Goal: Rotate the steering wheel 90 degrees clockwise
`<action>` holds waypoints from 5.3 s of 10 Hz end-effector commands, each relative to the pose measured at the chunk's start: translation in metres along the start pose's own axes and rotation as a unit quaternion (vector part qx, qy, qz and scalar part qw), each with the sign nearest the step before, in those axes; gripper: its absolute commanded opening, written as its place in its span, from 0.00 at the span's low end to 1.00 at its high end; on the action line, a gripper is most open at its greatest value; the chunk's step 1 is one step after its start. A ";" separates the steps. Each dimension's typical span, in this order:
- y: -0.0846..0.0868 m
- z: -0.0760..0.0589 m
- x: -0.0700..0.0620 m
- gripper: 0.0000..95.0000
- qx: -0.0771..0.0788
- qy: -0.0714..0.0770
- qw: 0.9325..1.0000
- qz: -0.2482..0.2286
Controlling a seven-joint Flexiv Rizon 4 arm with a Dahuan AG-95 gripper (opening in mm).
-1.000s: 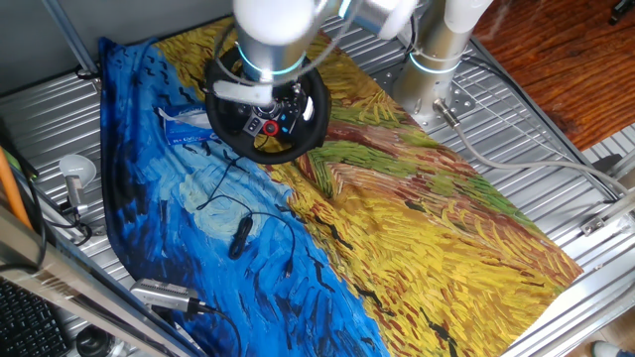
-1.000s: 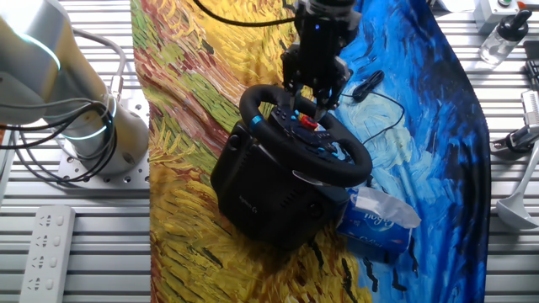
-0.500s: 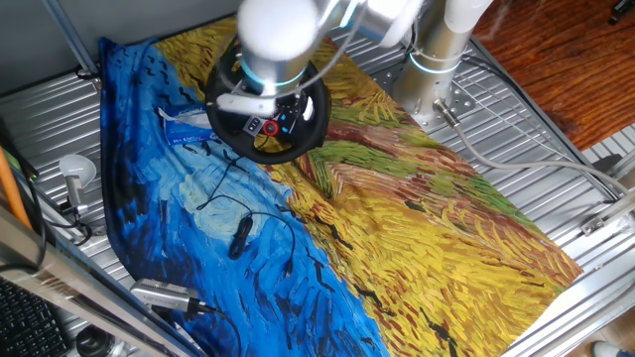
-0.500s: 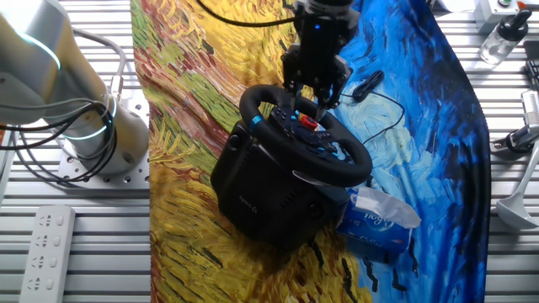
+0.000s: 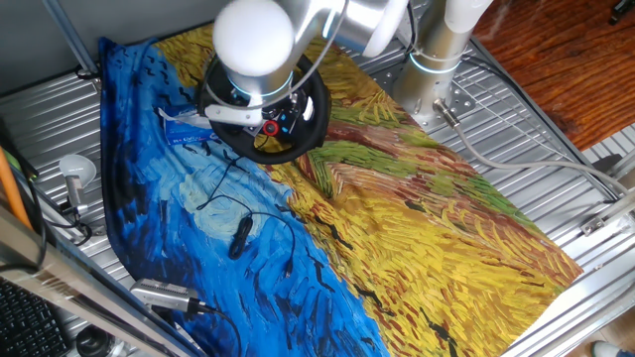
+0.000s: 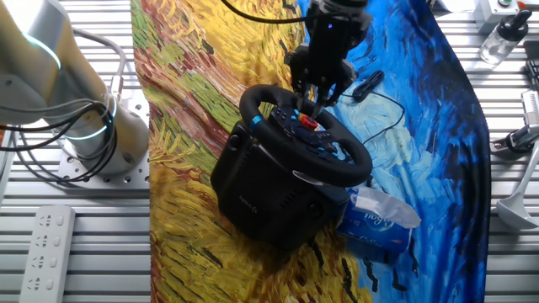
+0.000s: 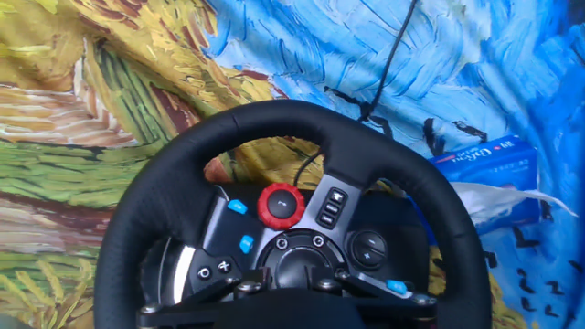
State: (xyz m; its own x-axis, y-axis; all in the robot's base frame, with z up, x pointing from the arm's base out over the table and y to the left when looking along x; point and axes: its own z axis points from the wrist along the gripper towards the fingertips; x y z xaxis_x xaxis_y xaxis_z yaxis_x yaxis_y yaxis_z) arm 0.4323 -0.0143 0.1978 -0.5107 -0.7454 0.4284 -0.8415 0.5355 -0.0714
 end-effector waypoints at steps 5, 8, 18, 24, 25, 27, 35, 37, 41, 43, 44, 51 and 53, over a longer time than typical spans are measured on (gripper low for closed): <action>0.011 0.004 -0.020 0.20 0.012 0.021 0.999 -0.044; 0.011 0.004 -0.021 0.20 0.024 0.049 0.994 -0.100; 0.010 0.009 -0.017 0.40 0.031 0.047 0.995 -0.086; 0.010 0.011 -0.016 0.40 0.019 0.022 0.994 -0.107; 0.010 0.011 -0.016 0.40 0.020 0.030 0.993 -0.110; 0.010 0.011 -0.016 0.40 0.018 0.020 0.992 -0.123; 0.006 0.013 -0.018 0.40 0.036 0.017 0.997 -0.060; -0.015 0.028 -0.027 0.40 0.033 0.016 0.997 -0.067; -0.063 0.015 -0.036 0.40 0.040 0.028 0.995 -0.084; -0.083 0.021 -0.033 0.40 0.046 0.024 0.995 -0.085; -0.087 0.025 -0.033 0.40 0.048 0.024 0.995 -0.086; -0.121 0.051 -0.032 0.40 0.062 0.011 0.993 -0.104; -0.123 0.054 -0.032 0.40 0.066 0.010 0.992 -0.111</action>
State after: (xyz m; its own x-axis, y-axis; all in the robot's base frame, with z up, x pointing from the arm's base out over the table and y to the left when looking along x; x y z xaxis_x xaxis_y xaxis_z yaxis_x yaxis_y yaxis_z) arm 0.5424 -0.0772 0.1435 -0.3061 -0.8317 0.4633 -0.9499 0.2994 -0.0901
